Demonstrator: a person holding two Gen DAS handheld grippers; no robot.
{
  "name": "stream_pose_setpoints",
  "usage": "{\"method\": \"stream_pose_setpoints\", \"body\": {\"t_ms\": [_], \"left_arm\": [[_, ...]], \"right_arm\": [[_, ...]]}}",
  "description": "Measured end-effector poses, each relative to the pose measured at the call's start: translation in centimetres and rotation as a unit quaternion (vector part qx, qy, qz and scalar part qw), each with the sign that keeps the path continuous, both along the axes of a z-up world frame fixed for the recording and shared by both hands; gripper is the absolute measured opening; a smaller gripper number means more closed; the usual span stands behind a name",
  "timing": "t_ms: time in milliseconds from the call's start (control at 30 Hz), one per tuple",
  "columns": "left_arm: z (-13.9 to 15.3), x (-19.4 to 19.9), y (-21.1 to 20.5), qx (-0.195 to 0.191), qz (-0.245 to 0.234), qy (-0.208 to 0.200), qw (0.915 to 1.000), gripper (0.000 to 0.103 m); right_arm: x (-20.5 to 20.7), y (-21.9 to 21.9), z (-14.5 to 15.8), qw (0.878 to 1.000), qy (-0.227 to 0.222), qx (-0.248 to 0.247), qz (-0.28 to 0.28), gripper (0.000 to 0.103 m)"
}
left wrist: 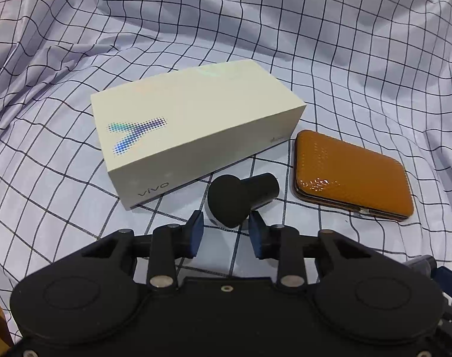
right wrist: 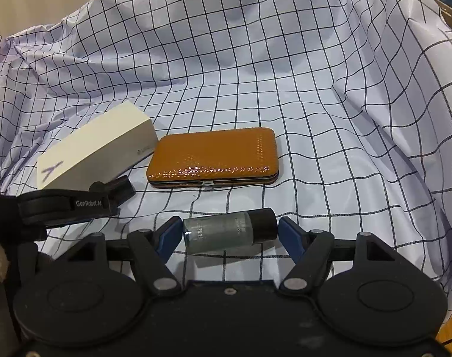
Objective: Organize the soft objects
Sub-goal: 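Close the left tool around the black object's round head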
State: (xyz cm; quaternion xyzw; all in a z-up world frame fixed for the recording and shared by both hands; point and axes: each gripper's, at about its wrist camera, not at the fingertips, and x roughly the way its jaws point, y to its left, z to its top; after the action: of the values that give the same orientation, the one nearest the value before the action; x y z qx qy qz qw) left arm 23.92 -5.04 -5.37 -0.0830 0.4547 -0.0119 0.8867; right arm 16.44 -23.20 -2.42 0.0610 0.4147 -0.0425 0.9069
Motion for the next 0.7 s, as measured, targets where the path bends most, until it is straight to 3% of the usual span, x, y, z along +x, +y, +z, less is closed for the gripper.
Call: {"method": "stream_pose_setpoints", "body": {"t_ms": [267,400,433,700], "left_arm": [[-0.2,0.3,0.5,-0.024,0.007,0.017,0.9995,0.036],[0.4,0.1,0.4,-0.036,0.031,0.014,0.9988,0.062],[0.5,0.0,0.3,-0.035,0.038,0.011,0.9986,0.064],[-0.1,1.8,-0.2,-0.076,0.109,0.032,0.9906,0.065]], "right_arm": [[-0.8,0.8,0.6,1.000,-0.003,-0.002,0.004,0.071],[-0.8,1.0,0.5,1.000,-0.001,-0.002,0.007,0.071],[-0.7,1.0,0.4,1.000,0.001,-0.002,0.007,0.071],[-0.2,0.7,-0.2,1.000,0.006,0.000,0.005,0.071]]}}
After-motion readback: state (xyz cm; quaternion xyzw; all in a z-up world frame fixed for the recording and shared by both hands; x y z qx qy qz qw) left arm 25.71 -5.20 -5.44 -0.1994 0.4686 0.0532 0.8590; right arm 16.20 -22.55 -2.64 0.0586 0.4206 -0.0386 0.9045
